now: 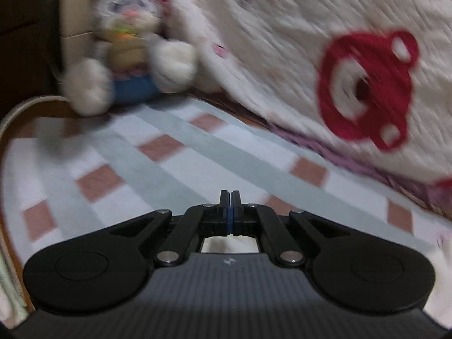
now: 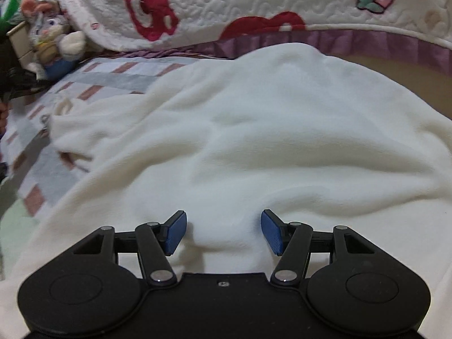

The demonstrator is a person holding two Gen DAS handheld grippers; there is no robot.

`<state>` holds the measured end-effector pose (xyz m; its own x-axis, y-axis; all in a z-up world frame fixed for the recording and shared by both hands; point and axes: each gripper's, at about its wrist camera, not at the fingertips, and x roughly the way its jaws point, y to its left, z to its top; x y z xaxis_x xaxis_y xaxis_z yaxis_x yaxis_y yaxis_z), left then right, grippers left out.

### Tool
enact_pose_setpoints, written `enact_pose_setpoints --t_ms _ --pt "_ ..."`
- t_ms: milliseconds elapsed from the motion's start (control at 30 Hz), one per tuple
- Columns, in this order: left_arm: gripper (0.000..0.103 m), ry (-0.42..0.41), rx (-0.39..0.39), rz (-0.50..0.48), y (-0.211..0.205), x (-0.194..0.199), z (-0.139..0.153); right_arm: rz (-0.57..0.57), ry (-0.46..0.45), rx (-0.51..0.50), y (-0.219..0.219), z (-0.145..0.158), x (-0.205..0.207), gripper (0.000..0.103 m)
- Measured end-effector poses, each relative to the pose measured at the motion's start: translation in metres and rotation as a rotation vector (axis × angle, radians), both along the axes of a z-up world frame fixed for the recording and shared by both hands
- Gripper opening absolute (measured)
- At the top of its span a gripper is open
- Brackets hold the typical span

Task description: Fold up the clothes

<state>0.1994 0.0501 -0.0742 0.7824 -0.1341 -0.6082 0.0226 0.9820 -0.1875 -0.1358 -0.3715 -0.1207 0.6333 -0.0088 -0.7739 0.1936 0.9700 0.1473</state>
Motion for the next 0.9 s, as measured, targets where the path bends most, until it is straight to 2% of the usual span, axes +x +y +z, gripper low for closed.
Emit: enact_pose_setpoints --t_ms 33,67,167,200,233,333,367,467,533,600,700,733,833,867,900 --pt "0.002 0.047 -0.09 0.006 0.012 0.002 -0.008 0.015 0.004 0.021 0.004 0.003 0.002 0.064" --pt "0.004 0.109 -0.145 0.008 0.018 0.003 -0.018 0.031 0.007 0.043 0.008 0.006 0.004 0.064" --pt "0.008 0.285 -0.217 0.029 0.031 0.005 -0.046 0.123 0.011 0.128 0.035 0.011 0.017 0.064" --pt "0.01 0.3 -0.197 0.044 0.032 0.004 -0.049 0.154 0.007 0.16 0.045 0.012 0.023 0.064" --pt "0.016 0.292 -0.156 0.063 0.033 0.003 -0.048 0.163 0.001 0.178 0.056 0.01 0.027 0.064" --pt "0.052 0.295 -0.149 0.054 0.025 0.003 -0.052 0.163 0.017 0.165 0.086 -0.007 0.036 0.065" --pt "0.053 0.298 -0.152 0.049 0.022 0.003 -0.054 0.165 0.022 0.152 0.096 -0.012 0.038 0.065" --pt "0.054 0.304 -0.16 0.033 0.013 0.003 -0.059 0.19 0.021 0.016 0.113 -0.019 0.033 0.065" --pt "0.058 0.308 -0.165 0.022 0.008 0.003 -0.062 0.195 0.028 -0.005 0.112 -0.02 0.03 0.065" --pt "0.067 0.313 -0.171 0.012 0.002 0.003 -0.065 0.197 0.063 -0.013 0.11 -0.023 0.029 0.065" --pt "0.087 0.319 -0.179 -0.005 -0.007 0.002 -0.07 0.243 0.067 -0.066 0.115 -0.024 0.025 0.066" --pt "0.101 0.321 -0.182 -0.01 -0.01 0.002 -0.071 0.25 0.065 -0.075 0.116 -0.025 0.024 0.067" --pt "0.103 0.269 -0.162 0.02 -0.021 0.004 -0.074 0.241 0.054 -0.069 0.115 -0.025 0.023 0.071" --pt "0.099 0.252 -0.13 0.009 -0.026 0.005 -0.073 0.236 0.05 -0.065 0.115 -0.026 0.024 0.073" --pt "0.076 0.234 -0.09 -0.008 -0.031 0.006 -0.072 0.236 0.048 -0.062 0.116 -0.026 0.024 0.074"
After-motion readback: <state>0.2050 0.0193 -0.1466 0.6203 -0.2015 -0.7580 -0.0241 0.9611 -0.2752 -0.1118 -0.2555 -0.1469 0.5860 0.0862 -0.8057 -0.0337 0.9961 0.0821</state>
